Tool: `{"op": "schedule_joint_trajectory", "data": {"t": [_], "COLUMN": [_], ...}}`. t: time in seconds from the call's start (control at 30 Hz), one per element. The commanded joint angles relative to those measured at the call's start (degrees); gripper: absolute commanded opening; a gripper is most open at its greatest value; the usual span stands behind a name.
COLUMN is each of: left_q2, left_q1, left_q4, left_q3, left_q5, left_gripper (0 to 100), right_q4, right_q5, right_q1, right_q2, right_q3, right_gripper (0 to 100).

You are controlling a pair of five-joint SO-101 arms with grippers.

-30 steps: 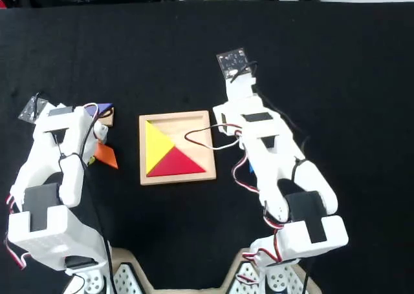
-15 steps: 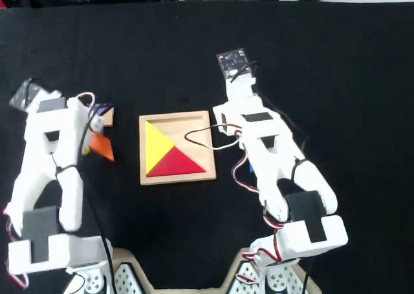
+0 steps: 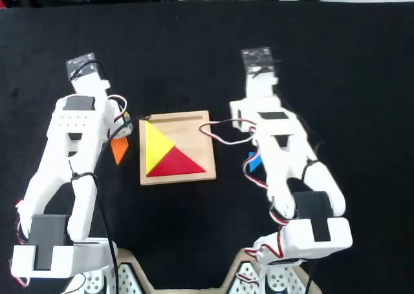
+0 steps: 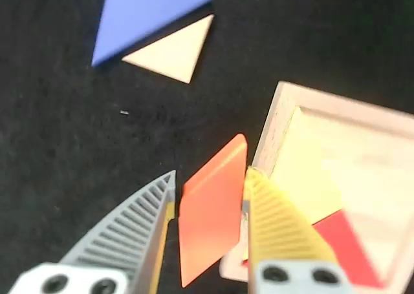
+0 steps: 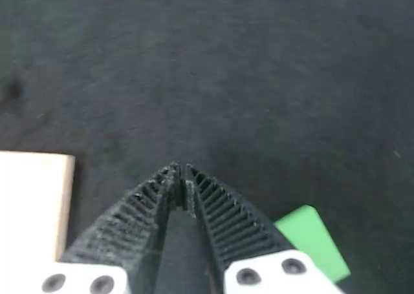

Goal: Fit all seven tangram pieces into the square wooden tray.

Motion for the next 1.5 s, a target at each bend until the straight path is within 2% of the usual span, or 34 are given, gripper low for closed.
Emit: {"op": "schedule_joint_trajectory", "data": {"t": [0.0,0.17,0.23,0.4,0.6,0.83,0.97,1.13,1.27,1.37,1.47], "left_q2": [-1.41,-0.79,-0.70,0.09,8.18,13.36,13.27,13.80,13.45,13.89,13.98], "left_q1": [0.92,0.66,0.57,1.01,0.40,0.22,1.54,1.36,1.36,-1.27,-6.11], "left_q4": [-0.79,1.23,1.58,0.97,0.88,1.23,1.14,1.67,8.35,11.34,7.65], "left_q3": [-1.80,-0.22,0.31,-0.04,-3.21,-9.98,-10.42,-12.09,-15.78,-19.47,-20.79], "left_q5": [-8.97,-29.71,-35.87,-40.53,-50.55,-42.29,-35.78,-37.10,-37.54,-37.54,-38.07], "left_gripper": [11,11,11,11,11,11,21,22,26,25,24], "right_q4": [-0.62,-0.62,-0.62,-0.62,-0.53,-0.44,-0.53,-0.53,-0.53,-0.53,-0.35], "right_q5": [-1.58,-1.32,-1.32,-1.23,-1.23,0.62,1.49,1.49,1.49,1.49,1.49], "right_q1": [1.58,0.88,0.79,0.79,-0.44,-1.05,-1.05,-1.05,-1.14,-1.14,-1.67], "right_q2": [-0.31,-0.22,-0.22,-0.22,-0.22,-0.22,-0.22,-0.22,-0.22,-0.22,-0.22], "right_q3": [-5.05,-4.88,-4.88,-4.70,-4.62,-4.62,-4.62,-4.62,-4.62,-4.62,-4.62], "right_gripper": [1.1,1.1,1.1,1.1,1.1,1.1,1.1,1.1,1.1,1.1,1.1]}}
